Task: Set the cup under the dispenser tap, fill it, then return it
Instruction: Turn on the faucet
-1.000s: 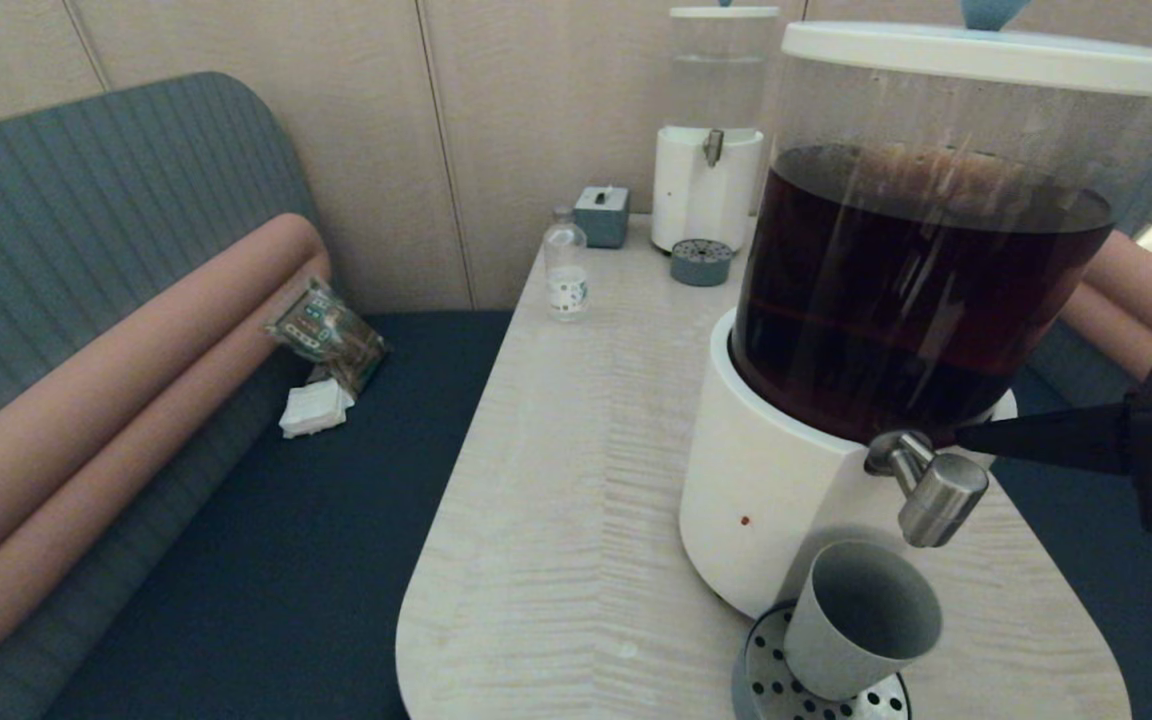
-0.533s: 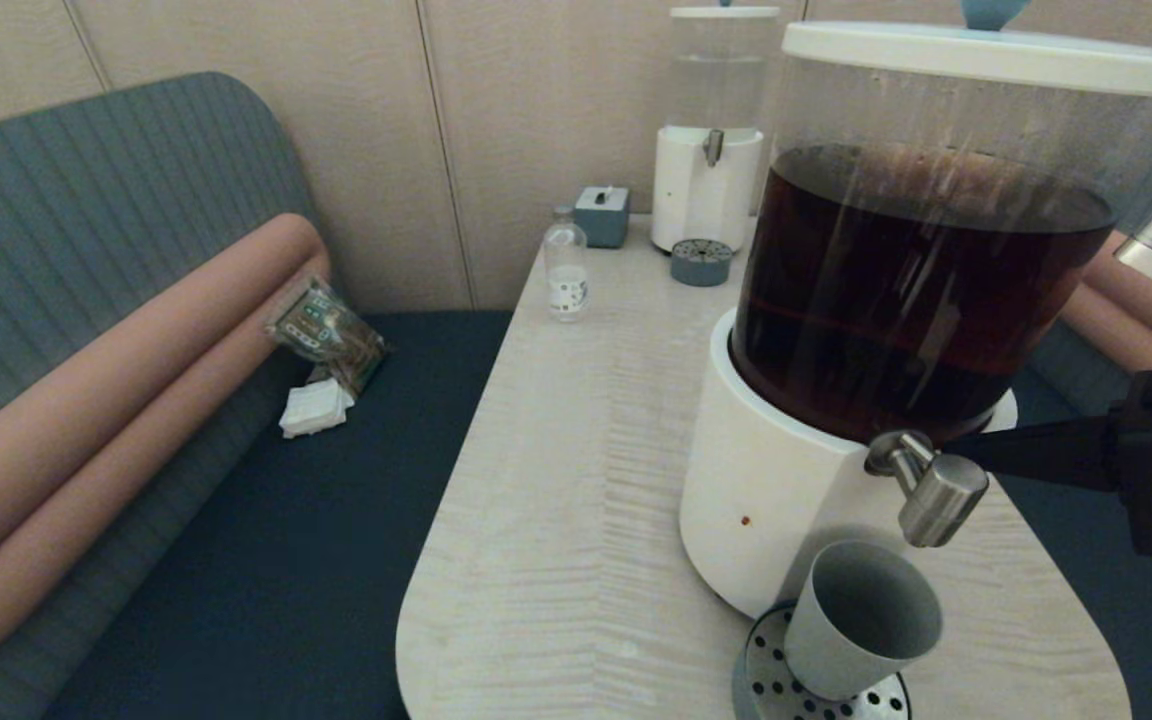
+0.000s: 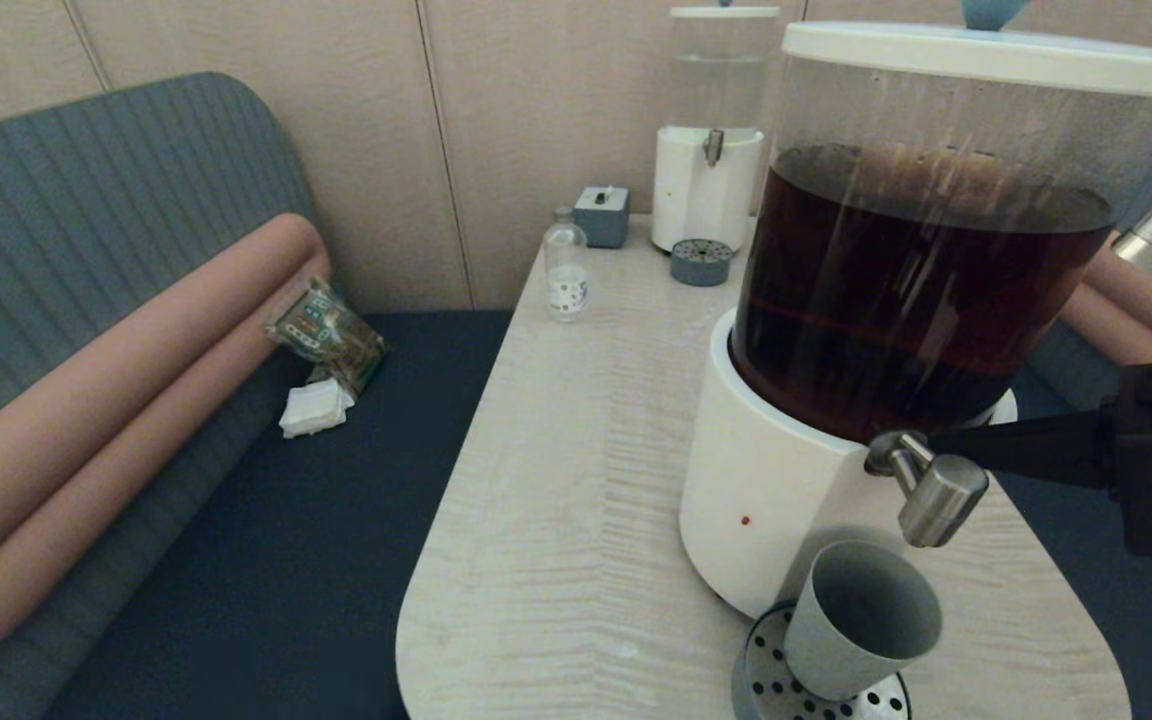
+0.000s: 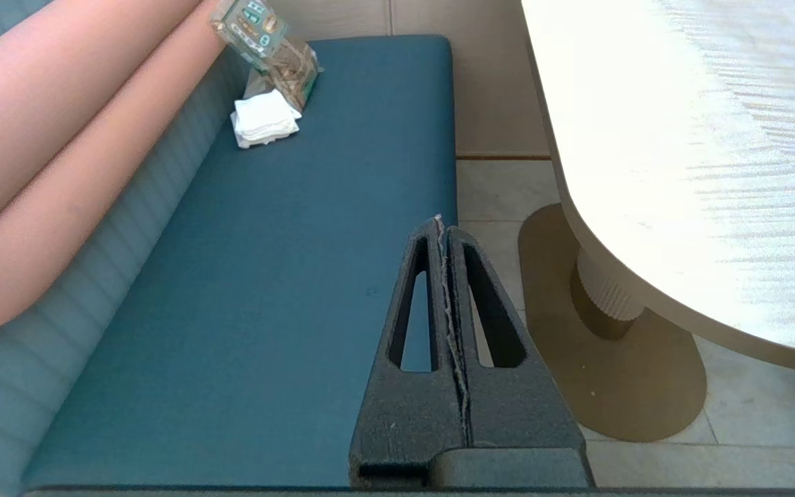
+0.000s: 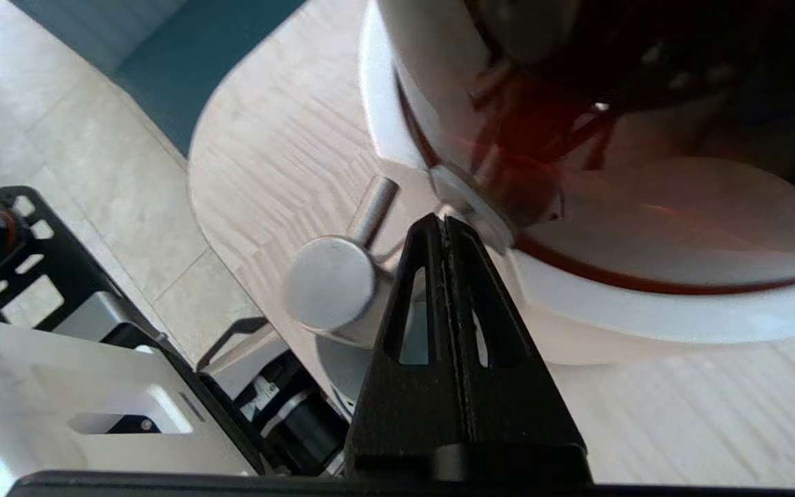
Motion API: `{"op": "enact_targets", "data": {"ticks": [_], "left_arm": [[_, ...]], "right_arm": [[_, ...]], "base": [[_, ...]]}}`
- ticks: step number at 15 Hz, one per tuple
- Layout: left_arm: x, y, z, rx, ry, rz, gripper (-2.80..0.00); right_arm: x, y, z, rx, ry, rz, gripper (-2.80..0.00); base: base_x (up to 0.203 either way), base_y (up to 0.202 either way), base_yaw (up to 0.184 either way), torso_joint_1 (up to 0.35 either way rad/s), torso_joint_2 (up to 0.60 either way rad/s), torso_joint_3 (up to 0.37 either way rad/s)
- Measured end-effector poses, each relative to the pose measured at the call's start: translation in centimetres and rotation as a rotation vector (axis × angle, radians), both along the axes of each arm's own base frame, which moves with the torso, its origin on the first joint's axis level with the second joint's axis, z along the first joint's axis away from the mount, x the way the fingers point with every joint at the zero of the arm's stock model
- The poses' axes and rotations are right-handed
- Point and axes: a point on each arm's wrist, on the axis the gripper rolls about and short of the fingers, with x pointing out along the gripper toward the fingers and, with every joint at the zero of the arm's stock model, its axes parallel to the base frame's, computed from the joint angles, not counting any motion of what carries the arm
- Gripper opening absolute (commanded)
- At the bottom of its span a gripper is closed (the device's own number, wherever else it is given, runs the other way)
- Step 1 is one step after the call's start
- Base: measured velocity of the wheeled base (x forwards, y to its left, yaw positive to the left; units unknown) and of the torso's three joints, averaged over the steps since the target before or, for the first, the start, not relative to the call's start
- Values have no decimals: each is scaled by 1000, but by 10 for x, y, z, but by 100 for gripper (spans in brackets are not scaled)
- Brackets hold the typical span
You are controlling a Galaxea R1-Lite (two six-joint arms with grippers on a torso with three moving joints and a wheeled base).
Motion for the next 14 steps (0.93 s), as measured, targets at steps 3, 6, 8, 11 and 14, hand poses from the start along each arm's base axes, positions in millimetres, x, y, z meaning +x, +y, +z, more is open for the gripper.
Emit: {"op": "enact_targets", "data": {"ticks": [3, 6, 8, 11, 14], "left_arm": [[0, 0, 0, 0, 0, 0, -280], [0, 0, 0, 0, 0, 0, -280], [0, 0, 0, 0, 0, 0, -280], [0, 0, 0, 0, 0, 0, -280], [0, 0, 0, 0, 1, 0, -280]], "right_arm": [[0, 3, 2, 18, -21, 30, -280], [-1, 7, 2, 17, -21, 54, -280], [0, 9, 1, 16, -18, 64, -280], [1, 12, -1, 15, -16, 73, -280], [3, 15, -2, 22, -25, 90, -280]], "base": [[0, 0, 0, 0, 0, 0], [0, 0, 0, 0, 0, 0], [0, 0, 0, 0, 0, 0], [0, 0, 0, 0, 0, 0], [0, 0, 0, 0, 0, 0]]}}
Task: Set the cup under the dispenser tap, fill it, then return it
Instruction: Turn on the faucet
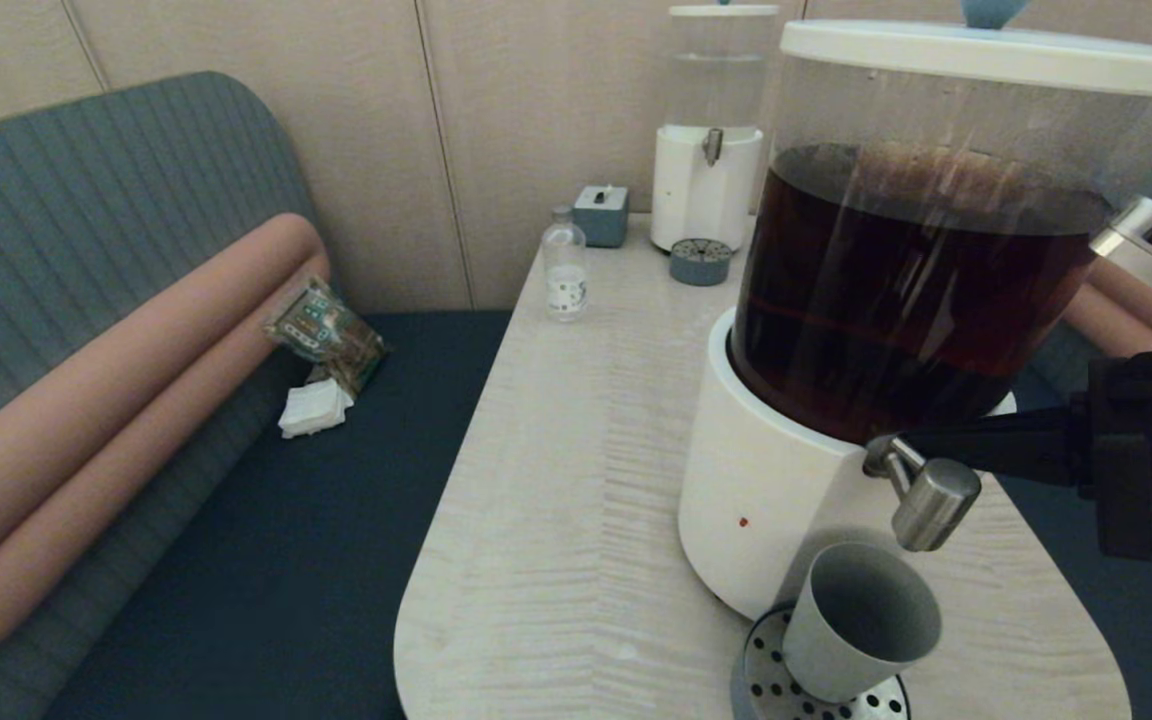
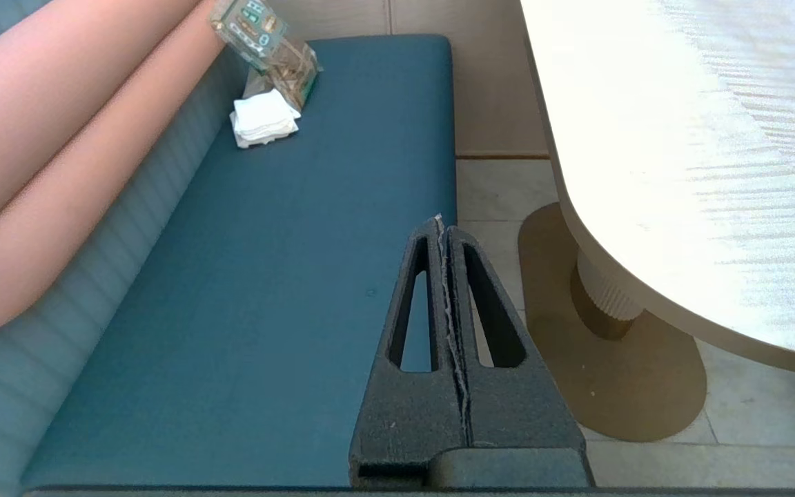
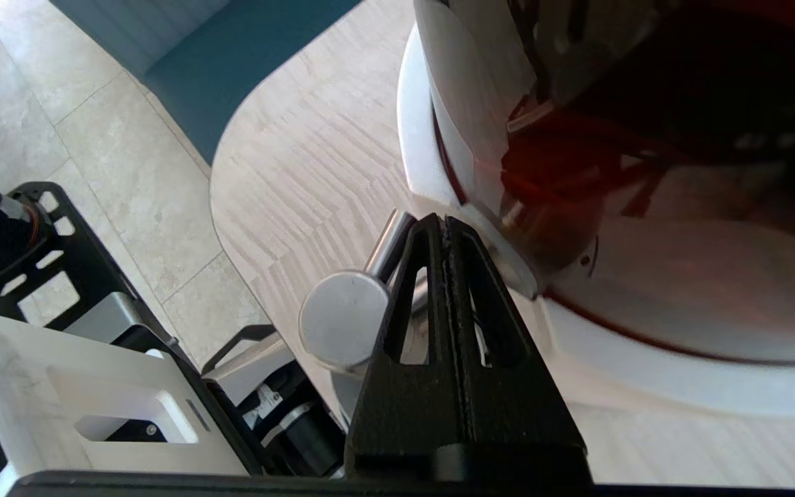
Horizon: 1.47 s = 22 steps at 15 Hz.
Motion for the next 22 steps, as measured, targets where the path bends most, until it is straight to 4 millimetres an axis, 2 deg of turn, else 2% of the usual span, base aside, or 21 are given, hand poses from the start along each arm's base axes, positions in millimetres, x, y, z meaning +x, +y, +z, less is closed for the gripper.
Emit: {"op": "enact_targets", "data": {"ticks": [11, 17, 22], "left_arm": [[0, 0, 0, 0, 0, 0, -280], [0, 0, 0, 0, 0, 0, -280], [0, 0, 0, 0, 0, 0, -280]], "right_arm": [[-1, 0, 2, 32, -51, 24, -280], [-9, -12, 8, 47, -93, -27, -280], [-21, -32, 7, 48, -109, -119, -280]], "base": [[0, 0, 0, 0, 0, 0], [0, 0, 0, 0, 0, 0], [0, 0, 0, 0, 0, 0]]}}
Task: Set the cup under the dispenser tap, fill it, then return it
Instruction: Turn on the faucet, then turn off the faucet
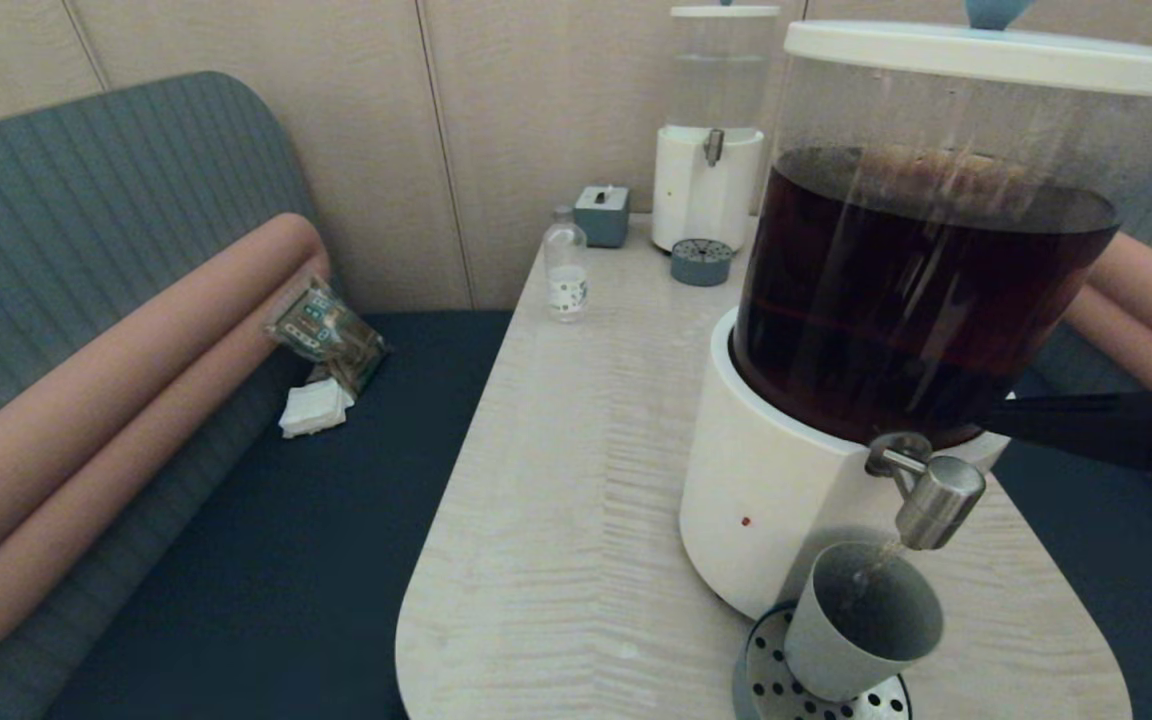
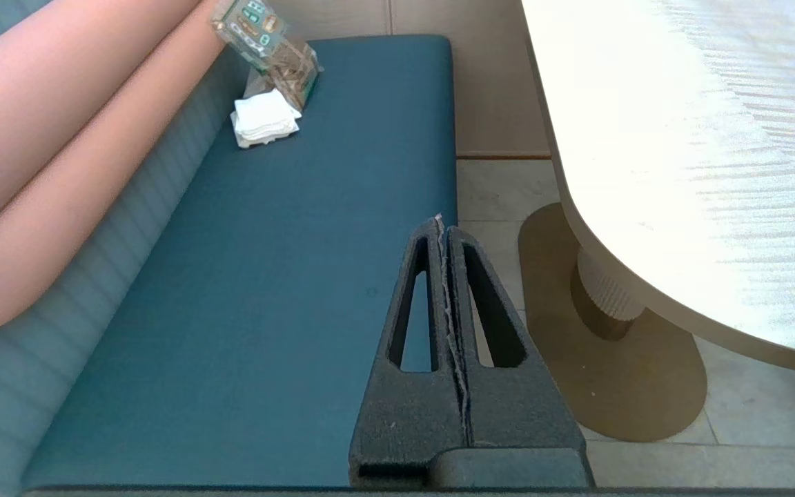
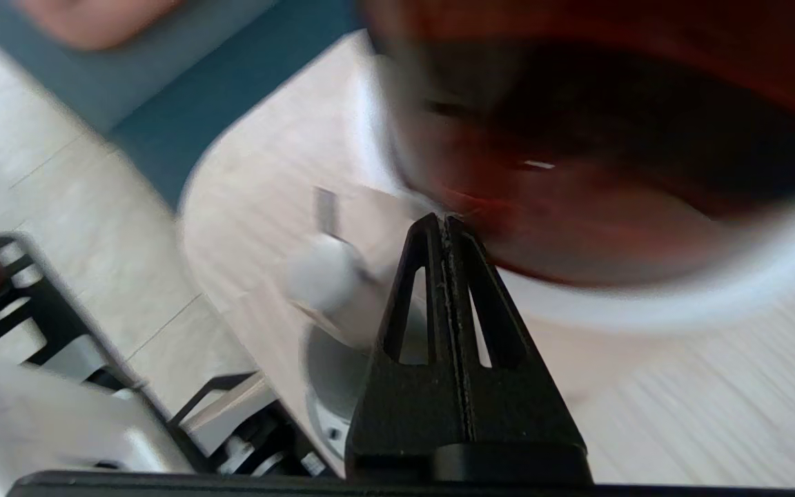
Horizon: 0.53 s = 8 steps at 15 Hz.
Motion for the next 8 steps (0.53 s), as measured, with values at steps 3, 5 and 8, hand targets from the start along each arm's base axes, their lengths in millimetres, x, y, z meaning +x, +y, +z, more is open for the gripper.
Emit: {"op": "enact_targets", "data": {"ticks": [3, 5, 8], "left_arm": [[0, 0, 0, 0, 0, -1, -280], [0, 0, 0, 0, 0, -1, -280], [0, 0, 0, 0, 0, 0, -280]], "right_arm": [[-15, -13, 1, -3, -31, -89, -280], [-29, -19, 4, -8, -74, -158, -280], [-57, -29, 6, -26, -126, -273, -280]], "base": [[0, 0, 0, 0, 0, 0], [0, 0, 0, 0, 0, 0], [0, 0, 0, 0, 0, 0]]}}
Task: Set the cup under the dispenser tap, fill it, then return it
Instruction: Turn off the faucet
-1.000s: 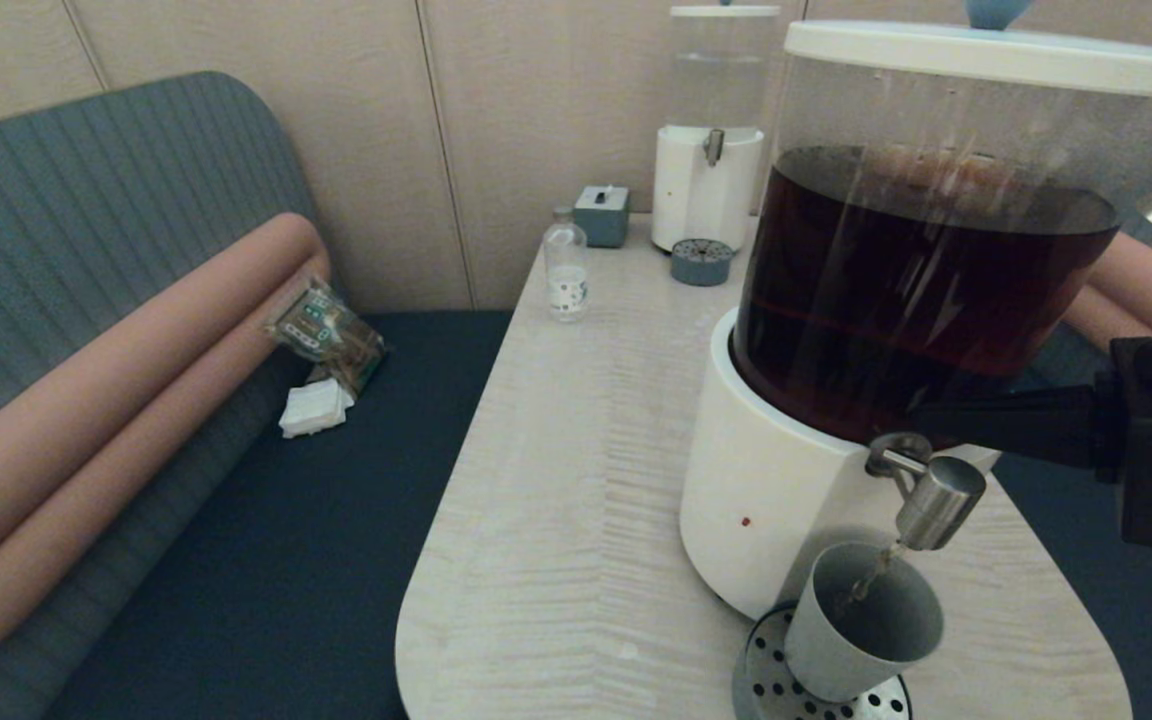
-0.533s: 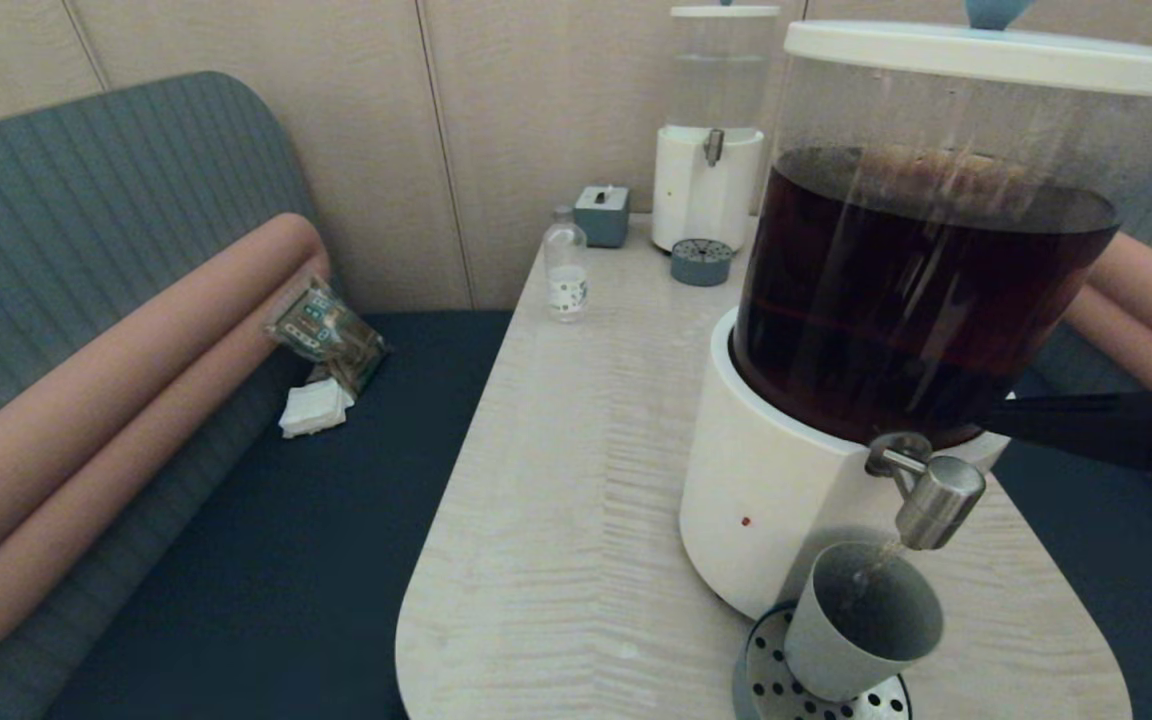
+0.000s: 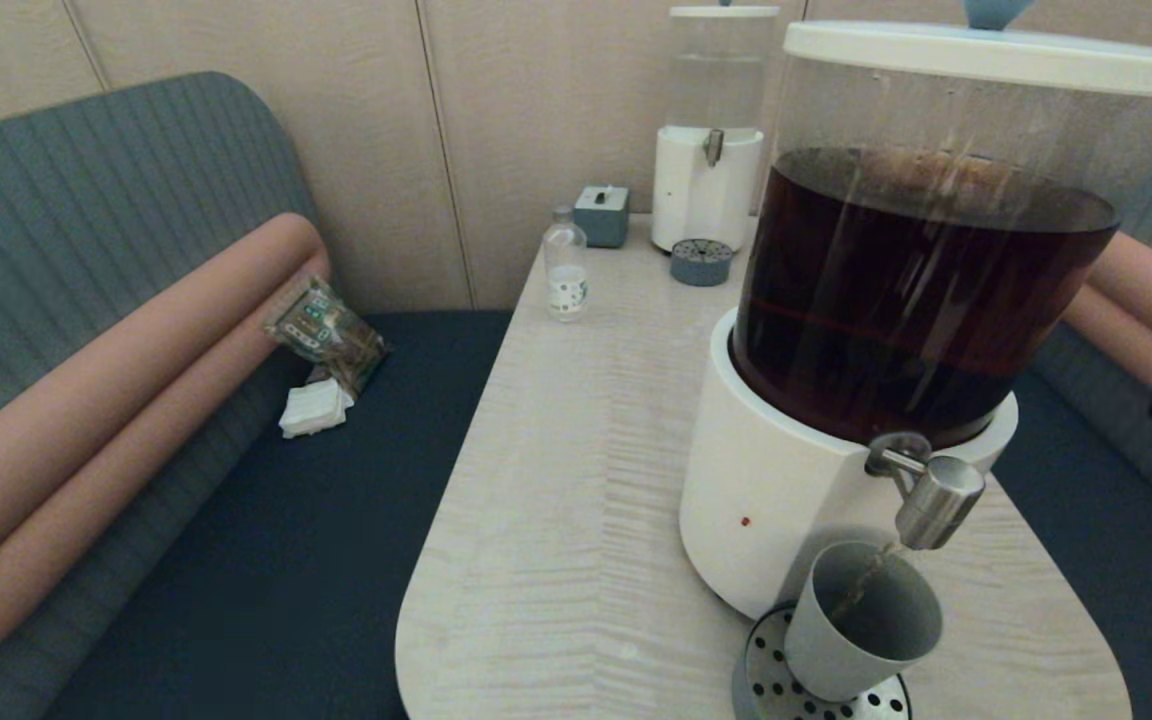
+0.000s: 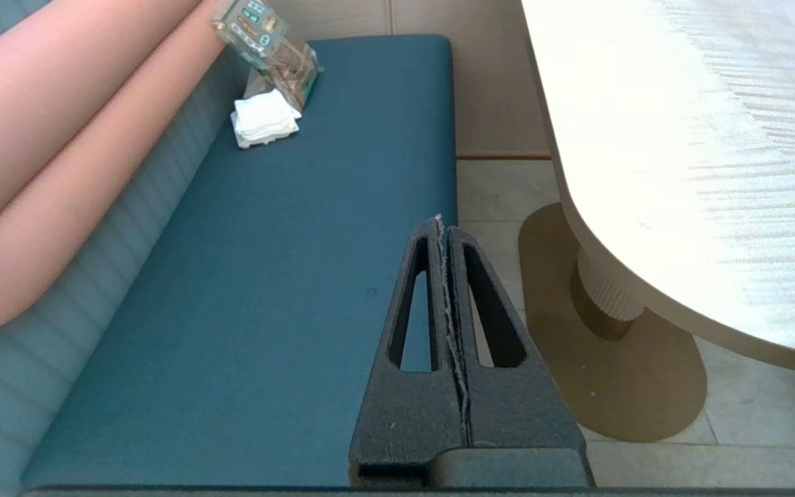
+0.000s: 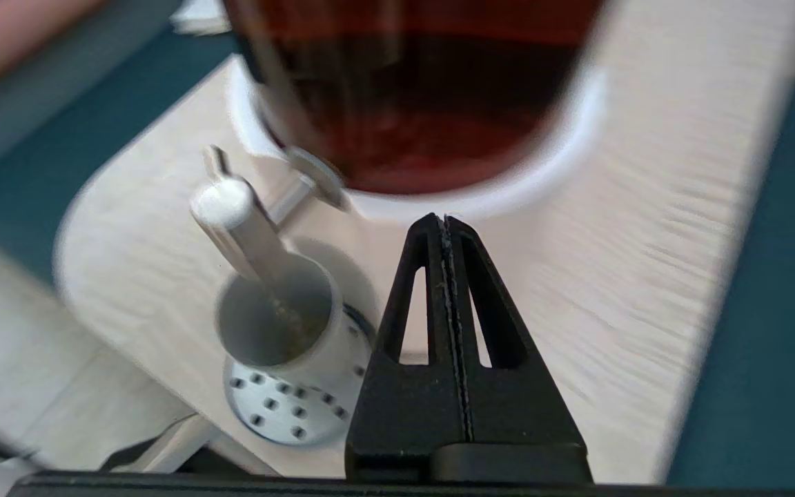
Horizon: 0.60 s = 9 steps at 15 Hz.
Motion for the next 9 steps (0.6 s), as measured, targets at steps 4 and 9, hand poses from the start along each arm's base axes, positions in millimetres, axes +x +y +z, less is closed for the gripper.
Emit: {"op": "enact_targets", "data": {"ticks": [4, 9], "left_arm": [[0, 0, 0, 0, 0, 0, -280], [0, 0, 0, 0, 1, 0, -280]], "right_arm": [[-37, -12, -4, -22, -73, -158, -280], [-73, -23, -19, -36, -167, -295, -280]], "base": [[0, 0, 0, 0, 0, 0], [0, 0, 0, 0, 0, 0]]}}
